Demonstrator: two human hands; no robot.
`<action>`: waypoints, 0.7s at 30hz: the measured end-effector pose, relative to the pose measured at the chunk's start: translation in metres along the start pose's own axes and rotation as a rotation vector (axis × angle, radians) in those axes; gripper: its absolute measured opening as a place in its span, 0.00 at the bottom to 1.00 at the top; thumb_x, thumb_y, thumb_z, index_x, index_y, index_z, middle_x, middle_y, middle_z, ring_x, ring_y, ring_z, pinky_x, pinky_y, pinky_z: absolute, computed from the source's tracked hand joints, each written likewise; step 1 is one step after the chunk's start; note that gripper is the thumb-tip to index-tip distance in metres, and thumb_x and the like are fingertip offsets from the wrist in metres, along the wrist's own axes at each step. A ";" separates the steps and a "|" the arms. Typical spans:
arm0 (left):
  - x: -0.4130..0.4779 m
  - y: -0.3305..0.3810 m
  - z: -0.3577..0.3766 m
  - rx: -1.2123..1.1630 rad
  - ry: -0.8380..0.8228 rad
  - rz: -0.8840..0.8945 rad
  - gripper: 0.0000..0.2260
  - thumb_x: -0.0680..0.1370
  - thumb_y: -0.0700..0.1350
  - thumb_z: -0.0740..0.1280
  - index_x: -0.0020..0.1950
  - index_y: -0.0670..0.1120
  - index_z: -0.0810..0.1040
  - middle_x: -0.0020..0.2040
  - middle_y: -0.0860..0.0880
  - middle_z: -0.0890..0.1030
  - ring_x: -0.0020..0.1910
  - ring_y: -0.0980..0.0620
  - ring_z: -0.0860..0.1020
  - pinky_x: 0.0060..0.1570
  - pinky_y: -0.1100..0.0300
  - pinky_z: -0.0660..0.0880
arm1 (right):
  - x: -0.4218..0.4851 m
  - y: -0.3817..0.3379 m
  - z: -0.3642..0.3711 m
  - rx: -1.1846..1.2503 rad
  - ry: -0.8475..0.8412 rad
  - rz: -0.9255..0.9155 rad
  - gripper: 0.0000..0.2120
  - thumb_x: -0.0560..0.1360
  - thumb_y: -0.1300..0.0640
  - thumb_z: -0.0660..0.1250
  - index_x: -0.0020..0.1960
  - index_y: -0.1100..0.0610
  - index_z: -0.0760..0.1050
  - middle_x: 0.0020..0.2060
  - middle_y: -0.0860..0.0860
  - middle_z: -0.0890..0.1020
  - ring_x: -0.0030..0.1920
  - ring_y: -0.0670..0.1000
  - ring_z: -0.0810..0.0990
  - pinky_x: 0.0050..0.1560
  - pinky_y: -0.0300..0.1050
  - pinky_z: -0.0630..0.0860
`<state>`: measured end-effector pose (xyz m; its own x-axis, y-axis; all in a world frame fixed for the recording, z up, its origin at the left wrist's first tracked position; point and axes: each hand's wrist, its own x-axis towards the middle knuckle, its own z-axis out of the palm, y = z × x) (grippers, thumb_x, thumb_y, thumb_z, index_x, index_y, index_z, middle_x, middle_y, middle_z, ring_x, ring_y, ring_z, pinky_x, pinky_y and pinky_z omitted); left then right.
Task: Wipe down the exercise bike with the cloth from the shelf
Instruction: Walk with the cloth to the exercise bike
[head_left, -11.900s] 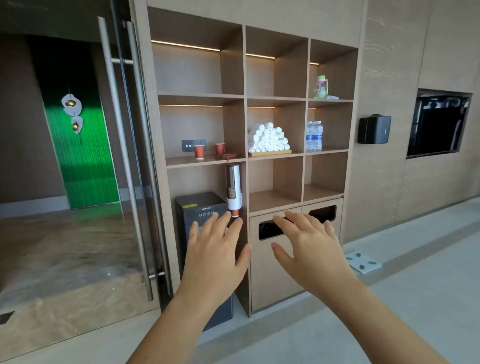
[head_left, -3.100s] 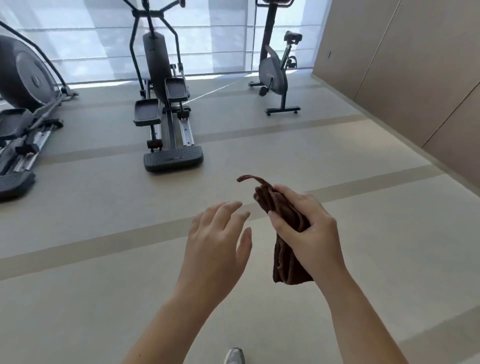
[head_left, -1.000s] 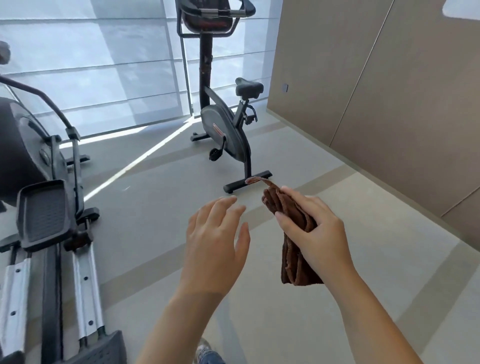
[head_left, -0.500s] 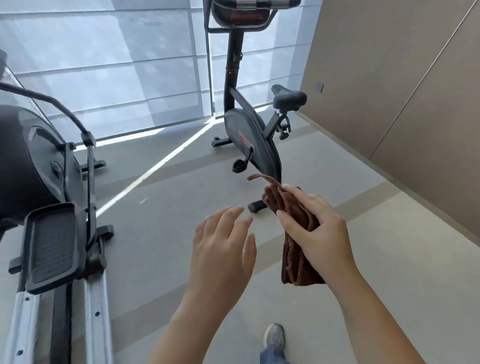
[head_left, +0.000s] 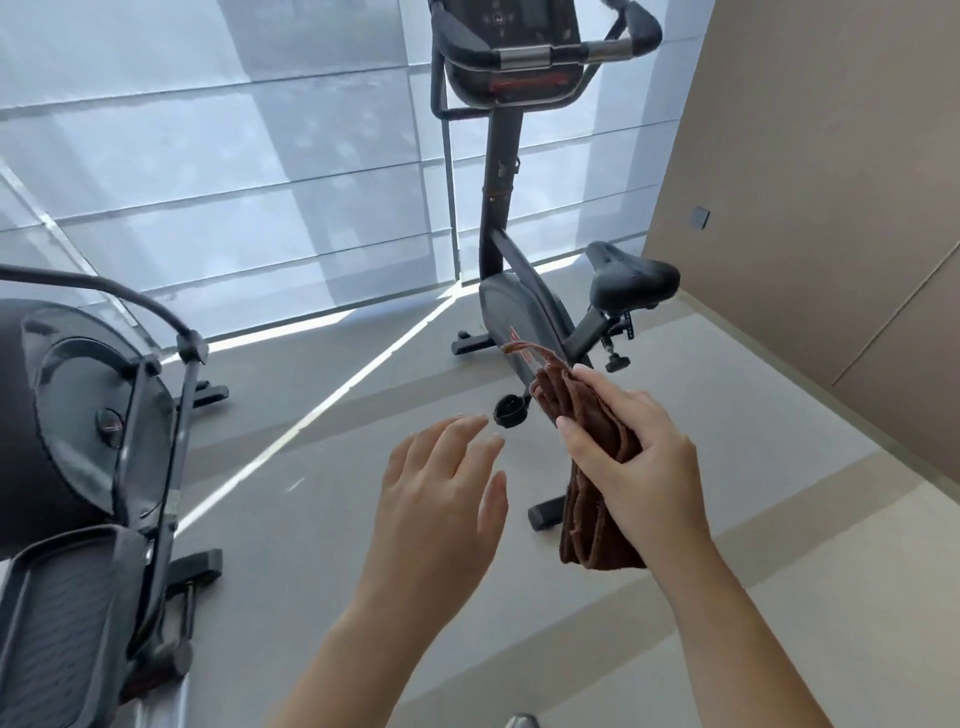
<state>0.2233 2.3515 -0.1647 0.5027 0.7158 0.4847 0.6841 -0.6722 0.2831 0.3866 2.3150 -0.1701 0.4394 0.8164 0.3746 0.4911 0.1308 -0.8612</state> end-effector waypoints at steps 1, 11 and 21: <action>0.015 -0.008 0.007 -0.003 0.003 -0.022 0.12 0.70 0.39 0.72 0.53 0.42 0.79 0.54 0.45 0.80 0.54 0.43 0.78 0.54 0.48 0.73 | 0.018 0.006 0.005 -0.005 -0.011 -0.007 0.20 0.71 0.51 0.68 0.62 0.43 0.72 0.44 0.41 0.77 0.48 0.37 0.76 0.50 0.24 0.70; 0.134 -0.099 0.080 -0.064 0.009 -0.068 0.11 0.74 0.45 0.62 0.52 0.43 0.79 0.53 0.46 0.81 0.52 0.45 0.78 0.52 0.48 0.74 | 0.162 0.061 0.073 -0.025 -0.075 0.043 0.19 0.71 0.53 0.69 0.62 0.46 0.74 0.46 0.45 0.78 0.49 0.39 0.77 0.52 0.27 0.70; 0.307 -0.261 0.099 -0.174 0.144 -0.122 0.13 0.75 0.46 0.59 0.54 0.43 0.78 0.55 0.47 0.79 0.54 0.47 0.75 0.56 0.55 0.67 | 0.364 0.052 0.218 -0.059 -0.118 -0.009 0.19 0.72 0.50 0.68 0.62 0.42 0.73 0.48 0.40 0.77 0.51 0.35 0.74 0.50 0.23 0.68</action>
<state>0.2516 2.7651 -0.1717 0.3325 0.7676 0.5478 0.6275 -0.6138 0.4791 0.4085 2.7415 -0.1534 0.3454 0.8762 0.3360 0.5397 0.1075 -0.8350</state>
